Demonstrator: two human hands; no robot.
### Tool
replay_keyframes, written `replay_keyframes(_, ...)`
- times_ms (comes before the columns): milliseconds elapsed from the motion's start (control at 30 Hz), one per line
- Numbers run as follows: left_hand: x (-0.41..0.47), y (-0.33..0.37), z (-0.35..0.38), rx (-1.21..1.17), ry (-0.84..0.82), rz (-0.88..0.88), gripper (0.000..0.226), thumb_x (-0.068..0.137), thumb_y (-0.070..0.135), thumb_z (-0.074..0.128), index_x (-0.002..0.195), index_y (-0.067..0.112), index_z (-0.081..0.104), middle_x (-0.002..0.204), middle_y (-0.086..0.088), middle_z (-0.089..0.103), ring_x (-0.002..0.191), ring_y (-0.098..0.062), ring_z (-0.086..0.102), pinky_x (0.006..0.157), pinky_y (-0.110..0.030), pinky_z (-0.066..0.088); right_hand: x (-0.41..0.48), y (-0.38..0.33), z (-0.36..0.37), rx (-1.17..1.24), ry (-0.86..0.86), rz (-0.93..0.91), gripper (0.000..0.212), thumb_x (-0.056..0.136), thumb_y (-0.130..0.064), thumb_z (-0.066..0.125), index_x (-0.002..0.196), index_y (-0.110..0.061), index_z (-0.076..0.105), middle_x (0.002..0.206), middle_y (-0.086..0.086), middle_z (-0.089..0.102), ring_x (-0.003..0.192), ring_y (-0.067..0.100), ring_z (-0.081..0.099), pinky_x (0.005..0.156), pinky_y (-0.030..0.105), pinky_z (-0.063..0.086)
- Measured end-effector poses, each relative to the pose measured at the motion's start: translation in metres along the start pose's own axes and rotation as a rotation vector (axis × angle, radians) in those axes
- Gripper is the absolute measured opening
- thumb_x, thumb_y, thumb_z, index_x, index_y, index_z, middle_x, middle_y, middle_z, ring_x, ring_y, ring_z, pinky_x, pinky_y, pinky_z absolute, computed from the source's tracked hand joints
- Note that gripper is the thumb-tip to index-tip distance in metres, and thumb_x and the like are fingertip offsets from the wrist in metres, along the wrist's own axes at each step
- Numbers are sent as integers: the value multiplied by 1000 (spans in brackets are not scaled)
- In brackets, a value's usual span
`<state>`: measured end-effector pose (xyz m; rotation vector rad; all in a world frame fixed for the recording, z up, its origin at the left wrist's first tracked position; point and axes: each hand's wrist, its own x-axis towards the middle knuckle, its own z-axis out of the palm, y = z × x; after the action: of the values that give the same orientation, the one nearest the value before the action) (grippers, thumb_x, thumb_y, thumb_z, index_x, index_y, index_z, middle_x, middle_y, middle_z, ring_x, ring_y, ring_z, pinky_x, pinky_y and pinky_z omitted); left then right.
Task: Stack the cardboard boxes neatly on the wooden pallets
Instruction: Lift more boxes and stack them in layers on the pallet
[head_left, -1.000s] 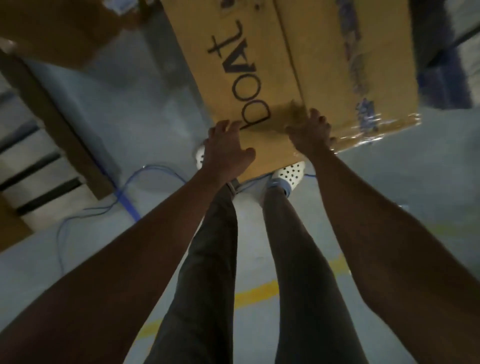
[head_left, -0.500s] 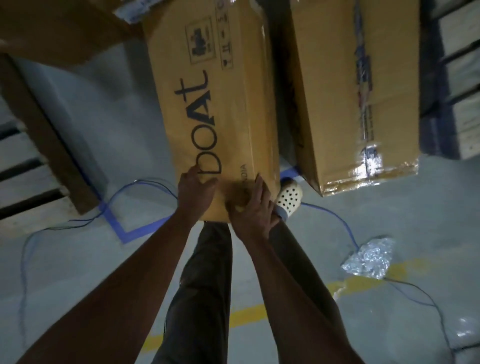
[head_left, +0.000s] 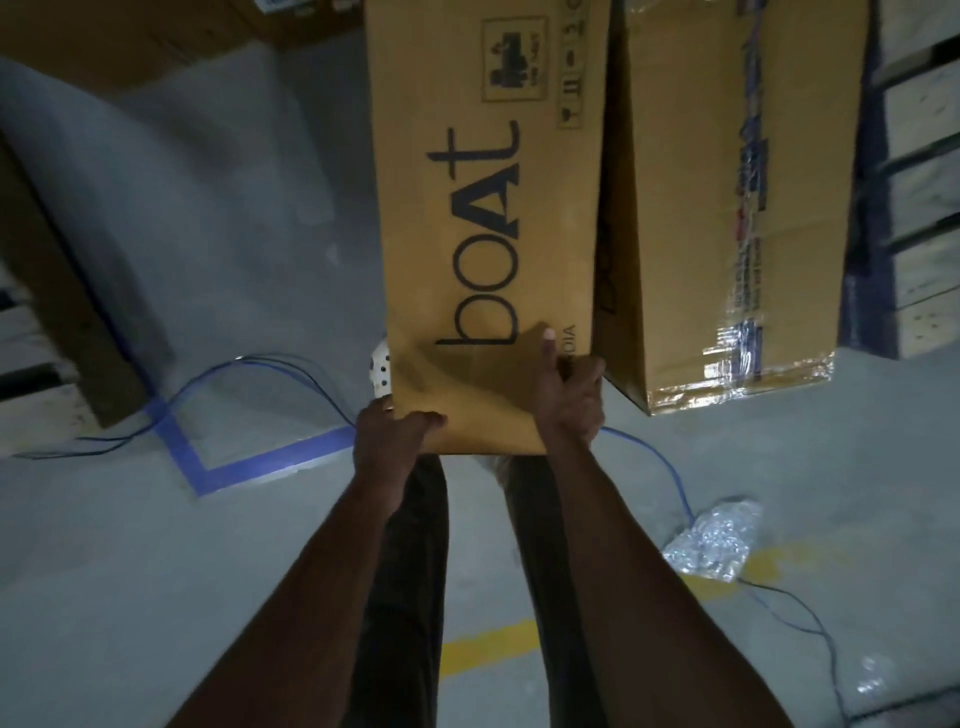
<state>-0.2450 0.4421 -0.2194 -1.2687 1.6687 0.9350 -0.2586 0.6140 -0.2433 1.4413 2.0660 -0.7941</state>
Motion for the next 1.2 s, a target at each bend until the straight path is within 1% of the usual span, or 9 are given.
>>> replay_keyframes(233, -112, 38, -12, 3, 401, 340, 62, 57, 35, 59, 113, 11, 69, 104, -6, 67, 99, -31, 64, 86, -39, 50, 5, -36, -45, 69, -16, 20, 99, 82, -92, 28, 153, -22, 34, 153, 13, 45, 139, 40, 42, 114, 60, 28)
replay_keyframes(433, -203, 37, -15, 189, 593, 811, 29, 76, 30, 58, 98, 14, 70, 92, -3, 61, 87, -22, 54, 85, -36, 35, -25, -27, -72, 316, -546, 242, 109, 76, -92, 46, 156, -19, 34, 152, 10, 43, 137, 36, 43, 117, 56, 32)
replay_keyframes(567, -187, 28, -2, 347, 431, 1056, 31, 85, 33, 60, 112, 23, 73, 117, 5, 70, 105, -22, 54, 97, -43, 32, -51, 10, -66, 342, -738, 207, 59, 99, -66, 46, 99, -18, 79, 98, -1, 77, 95, 11, 72, 96, 34, 51)
replay_keyframes(633, -164, 18, 3, 391, 294, 1093, 41, 85, 29, 57, 124, 23, 68, 136, 5, 63, 117, -23, 49, 103, -46, 30, -65, 25, -59, 377, -757, 186, 45, 113, -31, 29, 90, -27, 67, 76, -16, 71, 66, -10, 67, 70, 15, 51)
replay_keyframes(733, -148, -9, 3, 375, 150, 1070, 56, 78, 32, 50, 131, 18, 63, 143, 0, 57, 125, -25, 44, 105, -46, 28, -85, 33, -51, 470, -739, 195, 22, 107, -42, 45, 111, -27, 60, 107, -4, 68, 87, 1, 69, 77, 24, 55)
replay_keyframes(867, -135, -56, -8, 330, 60, 1099, 63, 77, 30, 52, 135, 5, 59, 145, -11, 53, 133, -33, 45, 110, -49, 33, -87, 50, -32, 702, -607, 335, 84, 74, -71, 77, 138, -21, 56, 129, 10, 69, 115, 29, 68, 101, 48, 53)
replay_keyframes(1033, -121, -38, -48, 125, 267, 1061, 25, 85, 13, 71, 110, 11, 73, 109, -6, 72, 101, -22, 63, 92, -45, 50, -134, 9, -52, 507, -534, 98, 32, 97, -52, 59, 117, -28, 66, 128, 4, 68, 119, 26, 62, 106, 45, 49)
replay_keyframes(1133, -100, -41, -96, 164, 759, 655, 41, 86, 25, 59, 124, 11, 65, 123, -12, 67, 115, -31, 59, 100, -46, 46, -145, -1, -60, 418, -446, 68, 29, 96, -60, 54, 116, -39, 53, 130, -7, 58, 121, 22, 53, 99, 37, 42)
replay_keyframes(1200, -91, -56, -122, 10, 785, 203, 66, 81, 37, 61, 140, 10, 52, 141, -13, 55, 131, -33, 48, 108, -45, 38, -150, 1, -59, 393, -384, 44, 27, 97, -60, 51, 116, -41, 52, 125, -9, 57, 118, 21, 53, 90, 33, 41)
